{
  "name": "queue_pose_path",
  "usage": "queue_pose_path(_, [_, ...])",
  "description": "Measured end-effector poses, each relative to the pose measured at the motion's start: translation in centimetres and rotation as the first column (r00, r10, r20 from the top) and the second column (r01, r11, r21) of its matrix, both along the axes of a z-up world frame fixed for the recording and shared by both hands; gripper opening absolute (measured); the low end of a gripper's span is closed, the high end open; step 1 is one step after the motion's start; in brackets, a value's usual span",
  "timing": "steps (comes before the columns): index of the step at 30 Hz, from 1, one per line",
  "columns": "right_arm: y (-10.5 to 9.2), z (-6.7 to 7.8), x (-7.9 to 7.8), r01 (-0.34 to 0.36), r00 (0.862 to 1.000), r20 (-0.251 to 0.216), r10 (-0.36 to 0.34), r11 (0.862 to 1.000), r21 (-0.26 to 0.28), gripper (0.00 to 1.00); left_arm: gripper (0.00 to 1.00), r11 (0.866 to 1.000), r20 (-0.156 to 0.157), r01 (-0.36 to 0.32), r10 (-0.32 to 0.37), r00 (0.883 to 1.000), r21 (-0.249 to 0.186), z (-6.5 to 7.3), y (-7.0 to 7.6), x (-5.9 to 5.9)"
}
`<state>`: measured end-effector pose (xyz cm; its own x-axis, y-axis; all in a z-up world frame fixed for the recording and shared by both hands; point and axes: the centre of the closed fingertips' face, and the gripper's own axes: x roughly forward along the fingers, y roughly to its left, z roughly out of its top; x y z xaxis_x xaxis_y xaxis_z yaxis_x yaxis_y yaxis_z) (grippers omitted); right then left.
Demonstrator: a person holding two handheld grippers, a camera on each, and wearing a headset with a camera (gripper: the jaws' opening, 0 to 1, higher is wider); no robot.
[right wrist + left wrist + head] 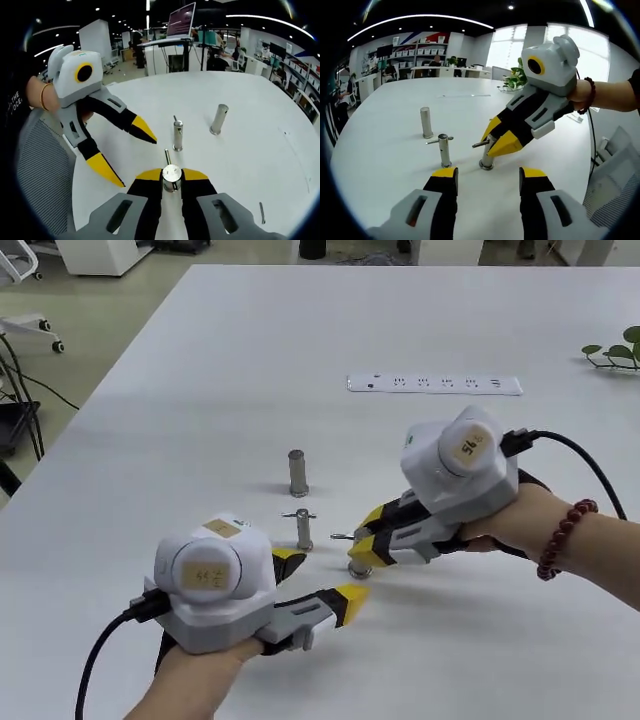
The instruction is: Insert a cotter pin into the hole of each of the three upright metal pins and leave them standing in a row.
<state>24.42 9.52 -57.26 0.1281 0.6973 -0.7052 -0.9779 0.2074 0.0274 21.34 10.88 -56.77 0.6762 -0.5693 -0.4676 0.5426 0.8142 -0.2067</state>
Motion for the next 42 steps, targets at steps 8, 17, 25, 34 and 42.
queue_pose_path(8, [-0.4, 0.1, 0.5, 0.006, 1.0, -0.007, -0.006, 1.0, 0.0, 0.08, 0.54, 1.0, 0.046, -0.019, 0.018, 0.999, 0.008, 1.5, 1.0, -0.1])
queue_pose_path(17, [-1.1, 0.3, 1.2, 0.008, 1.0, 0.012, -0.007, 1.0, -0.015, 0.08, 0.61, 0.999, 0.084, -0.007, 0.003, 0.996, 0.046, 2.7, 1.8, -0.4])
queue_pose_path(25, [-1.2, 0.5, 1.9, -0.004, 1.0, 0.021, 0.004, 1.0, -0.021, 0.08, 0.7, 0.999, 0.103, -0.014, 0.01, 0.995, 0.043, 3.2, 2.6, -0.2])
queue_pose_path(34, [-0.8, 0.2, 2.3, -0.017, 1.0, 0.025, 0.017, 0.999, -0.032, 0.08, 0.76, 0.997, 0.132, 0.008, -0.018, 0.991, 0.072, 3.4, 2.8, -0.4])
queue_pose_path(42, [-0.7, 0.0, 2.7, -0.039, 0.999, 0.032, 0.04, 0.998, -0.049, 0.08, 0.76, 0.997, 0.146, 0.021, -0.032, 0.989, 0.078, 3.4, 2.4, -0.4])
